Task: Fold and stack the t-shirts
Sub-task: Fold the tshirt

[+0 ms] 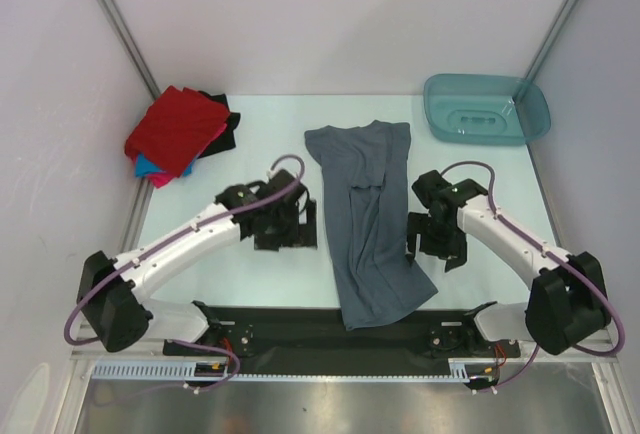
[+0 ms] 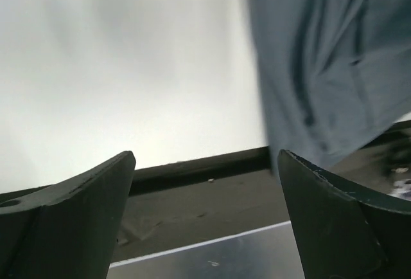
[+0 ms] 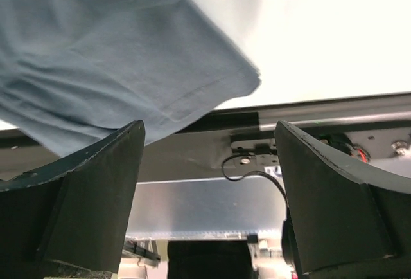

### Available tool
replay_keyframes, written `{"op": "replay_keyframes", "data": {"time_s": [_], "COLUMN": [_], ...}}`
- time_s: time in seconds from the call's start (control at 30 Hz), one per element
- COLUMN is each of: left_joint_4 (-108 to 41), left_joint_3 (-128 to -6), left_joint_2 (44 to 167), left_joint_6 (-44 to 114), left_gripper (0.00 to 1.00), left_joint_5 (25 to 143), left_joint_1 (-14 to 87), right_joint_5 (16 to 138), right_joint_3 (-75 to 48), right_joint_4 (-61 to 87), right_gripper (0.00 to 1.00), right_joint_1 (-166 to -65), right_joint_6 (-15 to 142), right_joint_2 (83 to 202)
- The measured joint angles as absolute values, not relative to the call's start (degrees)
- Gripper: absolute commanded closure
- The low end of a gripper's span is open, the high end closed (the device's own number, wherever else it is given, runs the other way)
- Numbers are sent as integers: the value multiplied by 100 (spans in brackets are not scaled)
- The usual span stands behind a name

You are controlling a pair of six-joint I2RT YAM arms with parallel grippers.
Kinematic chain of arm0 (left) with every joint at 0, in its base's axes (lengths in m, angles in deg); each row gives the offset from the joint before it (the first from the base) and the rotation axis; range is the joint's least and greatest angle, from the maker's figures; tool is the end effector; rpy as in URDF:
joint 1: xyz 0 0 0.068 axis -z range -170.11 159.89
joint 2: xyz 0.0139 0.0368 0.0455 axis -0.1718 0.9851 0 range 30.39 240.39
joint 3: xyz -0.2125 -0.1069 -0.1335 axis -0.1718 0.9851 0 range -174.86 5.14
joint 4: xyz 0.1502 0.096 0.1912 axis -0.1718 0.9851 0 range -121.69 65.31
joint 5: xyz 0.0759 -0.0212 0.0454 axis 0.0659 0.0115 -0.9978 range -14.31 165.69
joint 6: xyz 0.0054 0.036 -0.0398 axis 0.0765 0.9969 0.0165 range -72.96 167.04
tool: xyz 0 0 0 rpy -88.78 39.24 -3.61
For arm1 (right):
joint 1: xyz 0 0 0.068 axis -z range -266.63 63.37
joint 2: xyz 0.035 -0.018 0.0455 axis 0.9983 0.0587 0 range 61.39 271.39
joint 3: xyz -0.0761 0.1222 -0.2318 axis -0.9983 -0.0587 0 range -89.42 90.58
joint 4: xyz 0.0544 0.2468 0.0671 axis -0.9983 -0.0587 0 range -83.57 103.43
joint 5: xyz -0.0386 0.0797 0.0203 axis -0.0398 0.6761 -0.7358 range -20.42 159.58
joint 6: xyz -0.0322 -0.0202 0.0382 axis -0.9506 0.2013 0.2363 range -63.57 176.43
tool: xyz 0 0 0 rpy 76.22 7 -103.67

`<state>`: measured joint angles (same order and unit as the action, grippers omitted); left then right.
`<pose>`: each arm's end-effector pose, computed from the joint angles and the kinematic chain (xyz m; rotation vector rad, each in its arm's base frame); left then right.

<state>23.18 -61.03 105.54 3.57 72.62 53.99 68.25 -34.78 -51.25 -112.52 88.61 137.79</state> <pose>0.1823 -0.1741 0.2913 -0.0020 2.7496 -0.3885 0.1934 0.0930 0.2258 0.1702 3.0713 0.0154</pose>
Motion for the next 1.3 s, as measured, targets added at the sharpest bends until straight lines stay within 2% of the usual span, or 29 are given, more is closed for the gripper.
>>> {"op": "replay_keyframes", "data": {"time_s": [0.3, 0.57, 0.83, 0.93, 1.3], "left_joint_4": [1009, -163, -954, -1275, -2314], "left_joint_3": [-4442, -4129, -3865, -3804, -3117], "left_joint_2": [10211, 10692, 10836, 11039, 11529], "left_joint_6": [-622, -1489, -1811, -1855, -2158], "left_gripper": [0, 0, 1, 6, 4], "left_joint_5": [6805, 6720, 6977, 7200, 8097], "left_joint_1": [6984, 7939, 8125, 8125, 8168], "right_joint_5": [6828, 6777, 6788, 6762, 6366], "right_joint_3": [-3518, -4069, -4440, -4602, -4838], "right_joint_4": [-4693, -4267, -4081, -4173, -4476], "right_gripper": [15, 16, 19, 21, 20], "right_joint_1": [-11578, -11646, -12111, -12347, -12494], "right_joint_6": [8959, 9403, 9995, 10212, 10642], "right_joint_2": [13562, 13731, 13713, 13683, 13372]}}
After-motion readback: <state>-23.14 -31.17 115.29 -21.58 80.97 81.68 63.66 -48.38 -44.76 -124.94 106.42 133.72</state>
